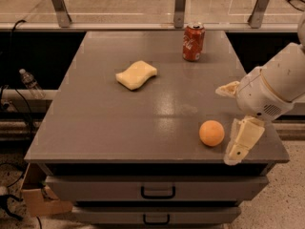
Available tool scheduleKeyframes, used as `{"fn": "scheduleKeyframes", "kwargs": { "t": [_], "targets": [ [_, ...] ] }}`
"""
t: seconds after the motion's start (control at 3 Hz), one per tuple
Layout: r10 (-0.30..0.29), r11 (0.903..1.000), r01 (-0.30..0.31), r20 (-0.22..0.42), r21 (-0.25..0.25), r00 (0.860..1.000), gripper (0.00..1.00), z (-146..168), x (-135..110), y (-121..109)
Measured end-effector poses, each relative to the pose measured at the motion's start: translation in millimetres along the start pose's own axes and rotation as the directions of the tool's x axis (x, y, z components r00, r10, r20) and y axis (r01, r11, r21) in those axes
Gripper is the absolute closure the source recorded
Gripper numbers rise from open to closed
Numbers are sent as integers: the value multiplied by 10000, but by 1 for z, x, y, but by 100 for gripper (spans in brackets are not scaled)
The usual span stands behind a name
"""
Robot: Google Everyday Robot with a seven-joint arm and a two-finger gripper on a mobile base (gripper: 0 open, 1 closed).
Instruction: Move orange near coke can
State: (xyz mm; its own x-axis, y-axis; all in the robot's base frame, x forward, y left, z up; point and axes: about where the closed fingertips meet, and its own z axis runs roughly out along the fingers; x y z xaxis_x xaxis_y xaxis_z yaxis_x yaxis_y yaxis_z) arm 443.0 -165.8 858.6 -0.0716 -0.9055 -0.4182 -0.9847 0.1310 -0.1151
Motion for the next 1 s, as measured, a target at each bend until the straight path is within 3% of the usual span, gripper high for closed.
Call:
{"fn": "scheduleKeyframes", "kwargs": {
  "t": [0.33, 1.0],
  "targets": [
    [-172, 9995, 179, 284, -244, 9994, 14, 11, -2, 5],
    [-242, 9987, 266, 553, -424, 9982, 56, 20, -3, 7]
  ]
}}
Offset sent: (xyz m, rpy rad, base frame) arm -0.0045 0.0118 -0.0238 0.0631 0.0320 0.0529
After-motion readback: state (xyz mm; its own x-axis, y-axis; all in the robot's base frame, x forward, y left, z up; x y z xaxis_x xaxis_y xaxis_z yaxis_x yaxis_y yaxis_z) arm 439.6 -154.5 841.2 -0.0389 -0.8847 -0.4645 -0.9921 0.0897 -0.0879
